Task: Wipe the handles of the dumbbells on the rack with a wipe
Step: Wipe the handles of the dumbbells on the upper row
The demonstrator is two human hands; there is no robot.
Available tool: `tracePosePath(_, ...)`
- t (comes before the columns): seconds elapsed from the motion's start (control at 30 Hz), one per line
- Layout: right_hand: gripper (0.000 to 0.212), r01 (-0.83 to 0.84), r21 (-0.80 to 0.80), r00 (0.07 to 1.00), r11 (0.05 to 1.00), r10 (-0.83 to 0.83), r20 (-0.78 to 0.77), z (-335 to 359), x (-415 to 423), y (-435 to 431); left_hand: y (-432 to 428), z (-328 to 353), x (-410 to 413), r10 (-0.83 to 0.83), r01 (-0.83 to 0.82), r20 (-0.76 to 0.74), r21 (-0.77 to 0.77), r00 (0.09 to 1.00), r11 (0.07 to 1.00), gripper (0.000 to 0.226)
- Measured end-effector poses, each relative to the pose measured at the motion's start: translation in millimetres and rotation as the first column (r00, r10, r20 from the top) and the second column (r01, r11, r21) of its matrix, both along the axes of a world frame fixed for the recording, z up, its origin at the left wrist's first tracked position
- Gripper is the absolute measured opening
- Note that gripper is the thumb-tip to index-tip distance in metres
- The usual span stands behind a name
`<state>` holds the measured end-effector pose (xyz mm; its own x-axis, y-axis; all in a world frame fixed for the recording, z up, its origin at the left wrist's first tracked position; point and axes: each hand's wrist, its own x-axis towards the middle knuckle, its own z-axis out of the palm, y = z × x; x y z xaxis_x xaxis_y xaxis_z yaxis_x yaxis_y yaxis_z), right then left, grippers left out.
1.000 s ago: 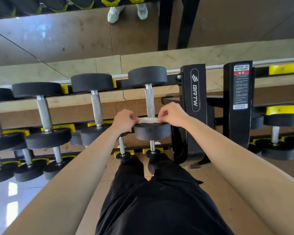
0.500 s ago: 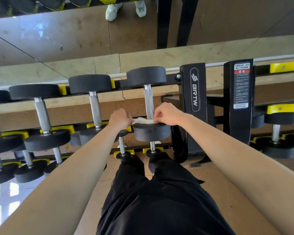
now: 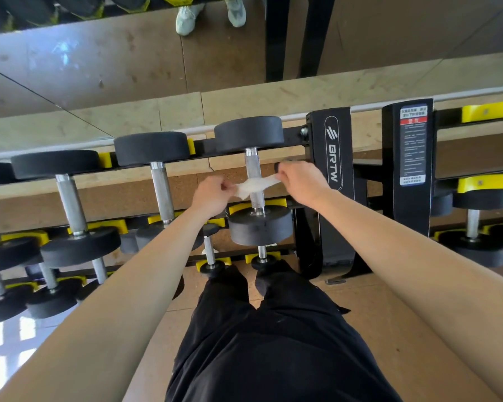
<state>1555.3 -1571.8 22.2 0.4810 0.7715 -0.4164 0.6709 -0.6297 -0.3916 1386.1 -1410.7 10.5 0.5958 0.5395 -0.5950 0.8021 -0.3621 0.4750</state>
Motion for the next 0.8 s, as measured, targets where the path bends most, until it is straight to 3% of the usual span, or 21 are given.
tracePosePath(0.1,0.029,0.111,0.010,0.988,0.994,-0.111,0.104,-4.7,10.7,-8.5,-0.4,3.4,7.5,-0.074,0.078,0.108,-0.029,0.991,0.997,0.010)
tracePosePath(0.17,0.033,0.094,0.038,0.986,0.995,-0.098,0.138,-1.9,-0.1,0.1,5.2,3.6,12.5,0.119,-0.129,0.162,0.053,0.980,0.990,0.013)
tracePosePath(0.23,0.037,0.069,0.099,0.977,0.993,-0.088,0.196,1.6,-13.7,15.4,9.1,4.1,15.2,0.412,-0.427,0.174,0.057,0.894,0.903,0.017)
tracePosePath(0.3,0.039,0.109,0.104,0.957,0.989,-0.132,0.259,4.5,-16.4,26.5,6.6,4.3,22.9,0.570,-0.577,0.164,-0.007,0.805,0.817,0.020)
tracePosePath(0.4,0.037,0.308,0.019,0.909,0.951,-0.300,0.290,0.4,-1.4,23.6,-9.1,8.6,41.5,0.574,-0.546,0.167,-0.187,0.801,0.816,0.020)
tracePosePath(0.5,0.050,0.416,-0.013,0.876,0.909,-0.397,0.273,-5.4,5.0,19.6,-17.9,10.5,54.9,0.623,-0.578,0.219,-0.236,0.751,0.781,0.012)
tracePosePath(0.67,0.048,0.297,0.055,0.930,0.953,-0.302,0.208,5.3,-8.9,44.7,-3.5,4.8,49.7,0.883,-0.825,0.110,-0.318,0.456,0.466,0.015)
tracePosePath(0.73,0.049,0.288,0.045,0.927,0.957,-0.290,0.238,3.9,-5.3,45.7,-2.0,2.8,50.7,0.884,-0.819,0.075,-0.347,0.461,0.456,0.017)
tracePosePath(0.8,0.053,0.345,0.012,0.906,0.939,-0.336,0.256,0.1,0.2,37.2,-7.7,4.6,56.0,0.846,-0.767,0.082,-0.383,0.527,0.515,0.014)
